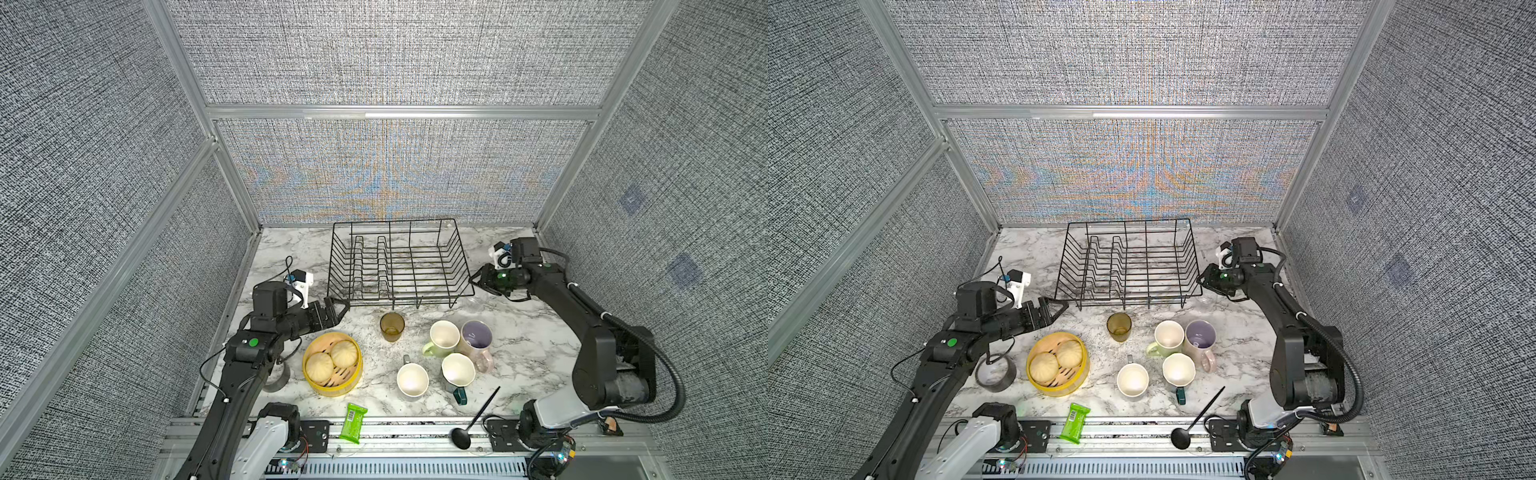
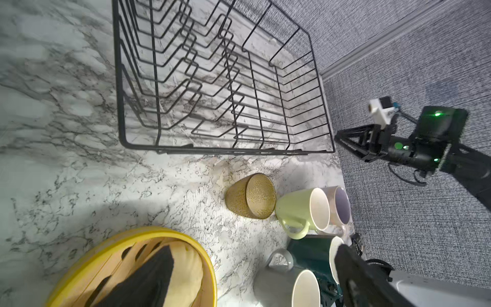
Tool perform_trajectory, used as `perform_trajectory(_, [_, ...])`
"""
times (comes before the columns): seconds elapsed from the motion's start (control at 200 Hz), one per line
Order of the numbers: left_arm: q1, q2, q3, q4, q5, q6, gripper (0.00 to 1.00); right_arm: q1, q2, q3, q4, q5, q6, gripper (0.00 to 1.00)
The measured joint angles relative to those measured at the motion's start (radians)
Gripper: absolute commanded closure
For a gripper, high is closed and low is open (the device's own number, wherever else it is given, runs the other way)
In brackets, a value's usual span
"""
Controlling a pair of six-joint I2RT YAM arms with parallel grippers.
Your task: Load the cups into the dish rack
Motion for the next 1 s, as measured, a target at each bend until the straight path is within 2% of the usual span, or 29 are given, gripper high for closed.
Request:
perform_trajectory(0.3, [-0.236, 0.063, -0.015, -0.053, -0.174, -0.031, 0.20, -0.002, -0.179, 0.003, -0.067, 0.068, -0.024, 0.55])
perform_trajectory(0.595, [-0.499, 0.288, 0.095, -0.058, -0.380, -0.050, 0.20, -0.002, -0.310, -0.038, -0.074, 0.159, -0.034, 0.52])
perform_trajectory(0.785, [-0.570, 0.472, 0.174, -0.014, -0.499, -0.080, 0.21, -0.002, -0.374, -0.082, -0.037, 0.199, -0.029, 0.52])
perform_trajectory(1.0, [-0.627, 0.621, 0.197, 0.029, -0.544, -0.117, 0.21, -0.001, -0.412, -0.123, -0.015, 0.238, -0.022, 0.52])
